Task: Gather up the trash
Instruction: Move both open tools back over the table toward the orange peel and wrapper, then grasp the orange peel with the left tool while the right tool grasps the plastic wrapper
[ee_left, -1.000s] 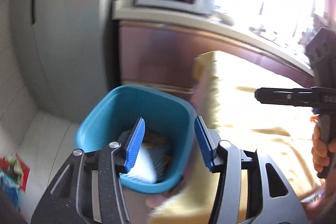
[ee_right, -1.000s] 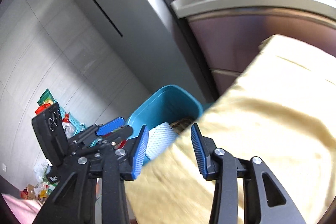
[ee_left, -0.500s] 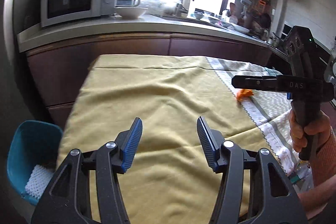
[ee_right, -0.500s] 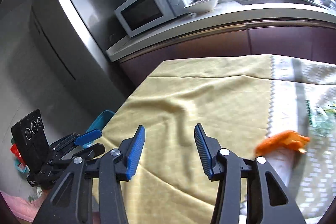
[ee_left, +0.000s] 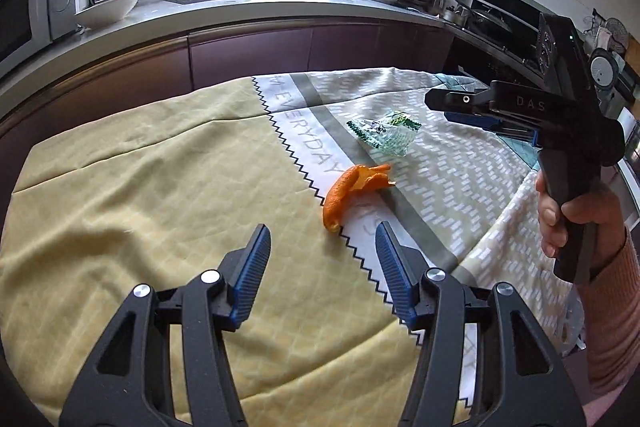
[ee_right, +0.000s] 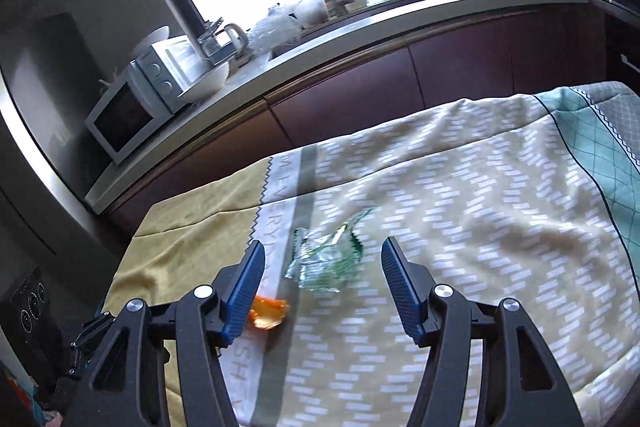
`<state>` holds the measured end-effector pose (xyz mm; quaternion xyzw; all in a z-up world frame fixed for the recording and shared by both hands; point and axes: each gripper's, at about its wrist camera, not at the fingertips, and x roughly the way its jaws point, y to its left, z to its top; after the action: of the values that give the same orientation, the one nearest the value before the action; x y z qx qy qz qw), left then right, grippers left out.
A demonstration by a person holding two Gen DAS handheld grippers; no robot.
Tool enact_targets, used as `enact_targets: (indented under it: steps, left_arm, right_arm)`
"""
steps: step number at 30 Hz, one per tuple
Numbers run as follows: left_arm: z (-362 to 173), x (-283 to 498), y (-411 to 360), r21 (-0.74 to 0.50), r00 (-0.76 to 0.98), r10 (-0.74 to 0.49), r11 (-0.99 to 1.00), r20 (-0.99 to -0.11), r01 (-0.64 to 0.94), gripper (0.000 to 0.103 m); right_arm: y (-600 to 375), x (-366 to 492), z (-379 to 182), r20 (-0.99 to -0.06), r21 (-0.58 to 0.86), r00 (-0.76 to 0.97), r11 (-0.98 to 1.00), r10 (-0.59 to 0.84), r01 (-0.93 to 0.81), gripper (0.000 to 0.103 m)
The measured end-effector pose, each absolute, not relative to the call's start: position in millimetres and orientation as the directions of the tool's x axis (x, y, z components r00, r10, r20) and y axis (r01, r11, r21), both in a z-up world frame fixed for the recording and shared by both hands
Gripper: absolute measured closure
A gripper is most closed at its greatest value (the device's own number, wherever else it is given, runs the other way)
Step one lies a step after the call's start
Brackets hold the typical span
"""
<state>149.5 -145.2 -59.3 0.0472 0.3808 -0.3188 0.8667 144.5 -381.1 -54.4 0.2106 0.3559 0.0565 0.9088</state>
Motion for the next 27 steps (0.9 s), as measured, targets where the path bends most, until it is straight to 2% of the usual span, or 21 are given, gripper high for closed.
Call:
enact_targets:
  steps: [7,11,14,15,18,22,27]
  left_arm:
    - [-78.1,179.1,-178.3,-0.196,0.412,-0.511,0.774,-0.755,0.602,0.049]
    - [-84.2,186.2,-184.5,-0.220,0.382,-0.522,0.765,-0.763,0.605,0.057]
    - [-88.2,192.2,-185.2,-0.231,0.373,-0.518,0.770,-0.770,0.594,0.066]
    - [-89.7,194.2,-186.0,-0.234,0.371,-0.514,0.775,-0.774,0.587,0.074]
    - [-92.2,197.2,-186.3,-0.241,0.370,-0.515,0.778,-0.773,0.580,0.088]
    - [-92.4,195.5,-184.5,-0.248,0.374,-0.520,0.780,-0.768,0.575,0.089]
    - [-89.8,191.0,-175.4,-0.258,0.395,-0.521,0.793,-0.757,0.552,0.089]
  right_arm:
    - [-403.9,167.5,-80.1,-0.635,0.521,0.698,0.851,0.332,0.070,0.042]
    - [-402.2,173.2,-86.4,-0.621,0.563,0.685,0.825,0.380,0.054,0.045]
    - [-401.7,174.0,-89.7,-0.608,0.592,0.676,0.805,0.415,0.038,0.060]
    - [-401.1,173.8,-90.2,-0.604,0.598,0.676,0.800,0.421,0.036,0.066]
    - [-400.9,172.5,-92.5,-0.592,0.616,0.675,0.787,0.440,0.028,0.083]
    - [-401.9,168.5,-92.1,-0.578,0.626,0.681,0.780,0.450,0.015,0.095]
    - [-399.1,157.7,-84.8,-0.557,0.624,0.698,0.781,0.451,-0.007,0.098]
